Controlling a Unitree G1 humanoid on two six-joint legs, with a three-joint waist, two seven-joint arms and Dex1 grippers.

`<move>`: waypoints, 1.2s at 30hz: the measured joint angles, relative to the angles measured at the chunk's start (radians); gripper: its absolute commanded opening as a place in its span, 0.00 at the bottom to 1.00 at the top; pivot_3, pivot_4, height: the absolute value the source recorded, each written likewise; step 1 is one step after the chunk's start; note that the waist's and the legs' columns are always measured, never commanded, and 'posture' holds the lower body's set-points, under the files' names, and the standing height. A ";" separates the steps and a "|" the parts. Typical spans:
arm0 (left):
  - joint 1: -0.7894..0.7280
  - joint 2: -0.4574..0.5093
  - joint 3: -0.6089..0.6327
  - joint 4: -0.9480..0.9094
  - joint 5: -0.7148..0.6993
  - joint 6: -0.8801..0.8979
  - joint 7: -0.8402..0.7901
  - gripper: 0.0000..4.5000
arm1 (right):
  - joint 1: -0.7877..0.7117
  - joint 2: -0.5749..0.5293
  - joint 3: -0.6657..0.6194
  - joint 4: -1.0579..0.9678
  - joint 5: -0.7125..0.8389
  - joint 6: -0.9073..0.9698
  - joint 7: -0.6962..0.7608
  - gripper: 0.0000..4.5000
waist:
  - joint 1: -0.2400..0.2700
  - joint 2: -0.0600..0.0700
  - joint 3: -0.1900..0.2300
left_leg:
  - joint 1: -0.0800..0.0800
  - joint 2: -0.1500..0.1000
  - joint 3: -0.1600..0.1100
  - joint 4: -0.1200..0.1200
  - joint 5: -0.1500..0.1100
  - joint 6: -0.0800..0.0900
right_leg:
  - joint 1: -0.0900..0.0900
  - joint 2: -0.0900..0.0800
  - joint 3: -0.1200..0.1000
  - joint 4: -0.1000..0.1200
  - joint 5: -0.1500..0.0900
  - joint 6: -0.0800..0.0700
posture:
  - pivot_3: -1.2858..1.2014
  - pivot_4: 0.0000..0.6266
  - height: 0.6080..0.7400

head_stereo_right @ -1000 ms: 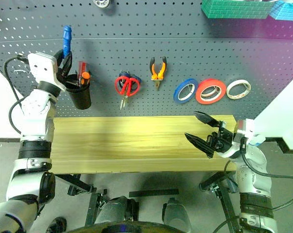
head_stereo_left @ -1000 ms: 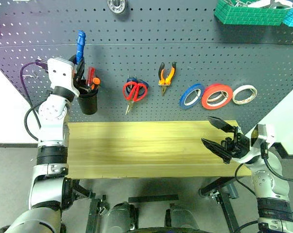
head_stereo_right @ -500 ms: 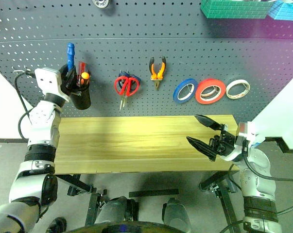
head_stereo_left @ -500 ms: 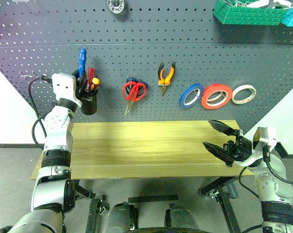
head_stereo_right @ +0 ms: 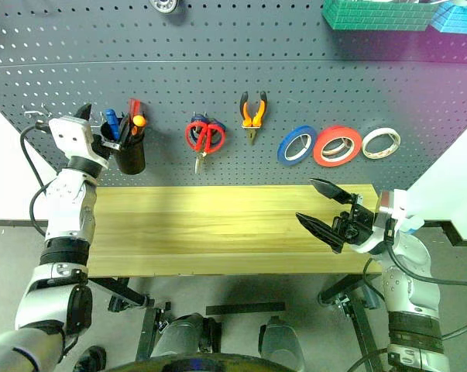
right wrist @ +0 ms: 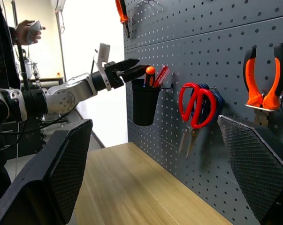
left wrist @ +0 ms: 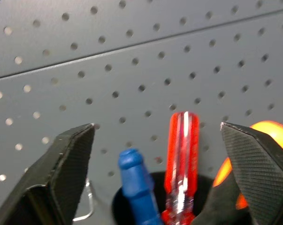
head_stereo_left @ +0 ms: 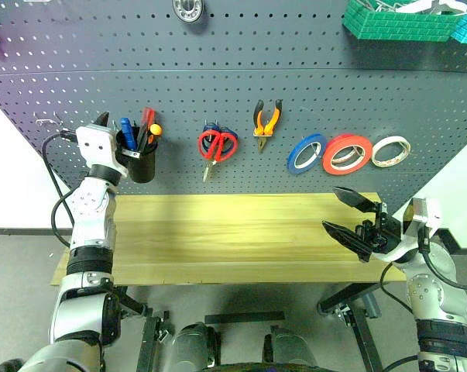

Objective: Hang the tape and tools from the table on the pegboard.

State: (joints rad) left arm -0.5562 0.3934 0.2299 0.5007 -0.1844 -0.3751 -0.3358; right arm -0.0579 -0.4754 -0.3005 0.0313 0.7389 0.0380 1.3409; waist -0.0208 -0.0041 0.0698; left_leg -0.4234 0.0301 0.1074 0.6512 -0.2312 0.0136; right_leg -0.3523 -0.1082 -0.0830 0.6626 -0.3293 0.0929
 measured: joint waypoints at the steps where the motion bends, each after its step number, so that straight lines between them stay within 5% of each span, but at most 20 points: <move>1: 0.004 -0.002 -0.002 -0.021 -0.002 0.008 0.001 0.99 | -0.001 0.000 0.000 0.001 0.000 -0.001 0.004 1.00 | 0.000 0.000 0.000 | 0.000 0.000 0.000 0.000 0.000 0.000 | 0.000 0.000 0.000 0.000 0.000 0.000 | 0.49 0.03 1.00; 12: 0.058 -0.015 -0.021 -0.336 -0.124 0.127 -0.078 0.99 | -0.060 0.000 -0.001 0.128 -0.011 -0.047 0.072 1.00 | 0.001 0.000 -0.006 | 0.000 0.000 0.000 0.001 0.000 0.000 | 0.001 0.001 0.000 0.001 0.000 0.000 | 0.50 0.00 1.00; 19: 0.124 -0.009 -0.110 -0.437 -0.254 0.405 -0.242 0.99 | -0.119 0.000 -0.001 0.226 -0.020 -0.086 0.114 1.00 | -0.001 0.001 -0.009 | 0.004 0.001 0.000 0.001 0.000 -0.001 | 0.003 0.002 0.001 0.001 0.000 0.000 | 0.50 0.00 1.00; 36: 0.386 0.241 -0.224 -0.470 -0.435 0.834 -0.824 0.99 | -0.185 -0.001 -0.018 0.440 -0.065 -0.220 0.223 1.00 | -0.042 0.003 -0.010 | 0.012 0.001 0.002 -0.002 -0.003 0.000 | 0.004 -0.001 0.004 0.001 -0.001 -0.001 | 0.49 0.00 1.00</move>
State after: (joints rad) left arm -0.1698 0.6341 0.0057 0.0306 -0.6191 0.4591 -1.1601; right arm -0.2433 -0.4766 -0.3190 0.4715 0.6743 -0.1824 1.5638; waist -0.0624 -0.0011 0.0598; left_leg -0.4111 0.0313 0.1095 0.6491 -0.2347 0.0139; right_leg -0.3481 -0.1089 -0.0788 0.6633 -0.3301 0.0916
